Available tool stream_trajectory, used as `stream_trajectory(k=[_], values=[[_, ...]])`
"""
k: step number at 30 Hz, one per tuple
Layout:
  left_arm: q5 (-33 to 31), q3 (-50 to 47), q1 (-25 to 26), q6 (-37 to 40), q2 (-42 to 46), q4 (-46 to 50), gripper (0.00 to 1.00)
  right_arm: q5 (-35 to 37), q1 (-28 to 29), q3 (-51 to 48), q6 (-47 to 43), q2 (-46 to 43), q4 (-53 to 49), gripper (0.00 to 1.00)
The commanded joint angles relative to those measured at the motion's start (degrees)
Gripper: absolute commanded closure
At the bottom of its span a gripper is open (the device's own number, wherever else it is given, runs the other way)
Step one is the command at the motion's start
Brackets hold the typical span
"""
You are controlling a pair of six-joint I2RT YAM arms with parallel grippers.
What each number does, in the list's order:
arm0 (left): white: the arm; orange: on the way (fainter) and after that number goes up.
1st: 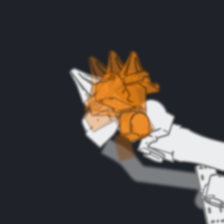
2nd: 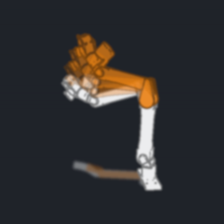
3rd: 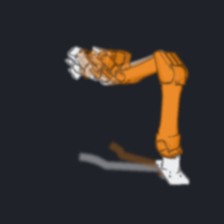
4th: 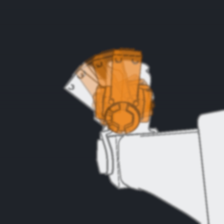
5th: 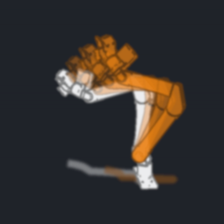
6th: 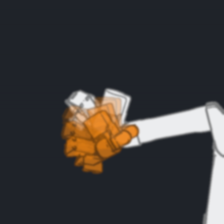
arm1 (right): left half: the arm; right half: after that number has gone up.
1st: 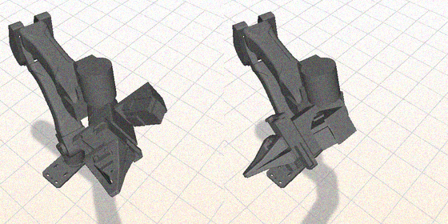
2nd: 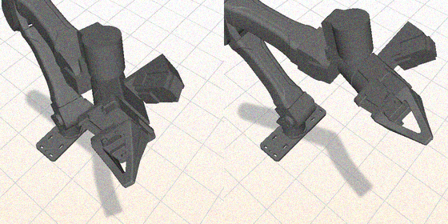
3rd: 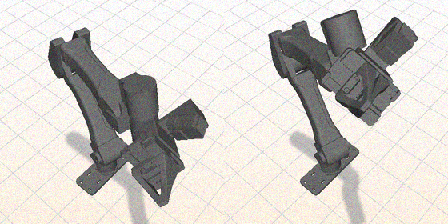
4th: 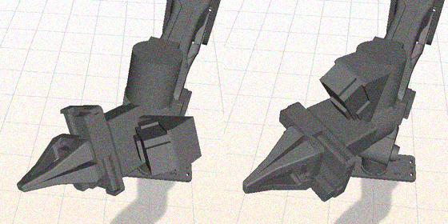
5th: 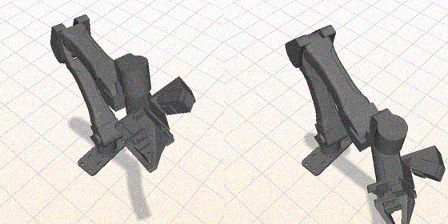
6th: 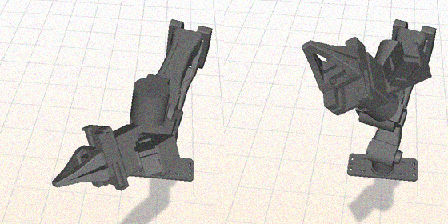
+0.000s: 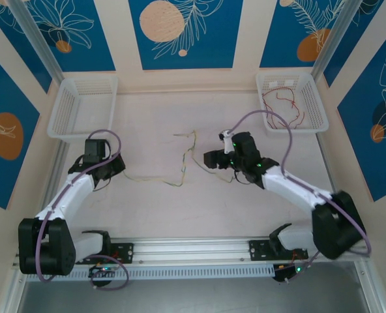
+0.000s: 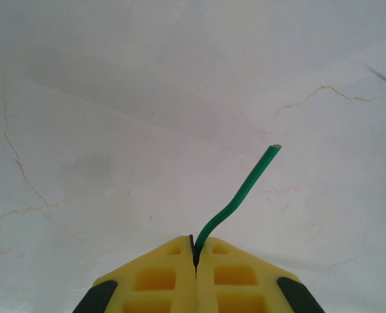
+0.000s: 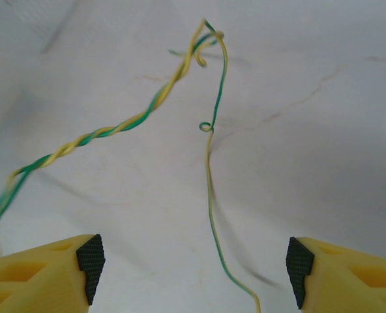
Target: Untangle the cables
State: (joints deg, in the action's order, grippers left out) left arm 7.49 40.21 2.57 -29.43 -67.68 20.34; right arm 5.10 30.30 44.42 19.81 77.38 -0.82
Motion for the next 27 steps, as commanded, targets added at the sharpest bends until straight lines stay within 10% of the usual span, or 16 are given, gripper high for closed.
stream_trajectory(k=[1, 18, 27], values=[[1.2, -0.3, 0.8, 0.2, -0.2, -0.5, 1.00, 1.6, 0.6, 4.4, -0.5, 5.9, 1.7, 0.24], [2.8, -1.8, 0.9, 0.1, -0.7, -1.6, 1.00, 10.7, 4.2, 20.3, 8.3, 30.6, -6.6, 0.29], [3.2, -1.9, 1.0, 0.3, -0.8, -0.9, 0.97, 13.4, 4.6, 26.8, 12.6, 36.9, -10.5, 0.82]])
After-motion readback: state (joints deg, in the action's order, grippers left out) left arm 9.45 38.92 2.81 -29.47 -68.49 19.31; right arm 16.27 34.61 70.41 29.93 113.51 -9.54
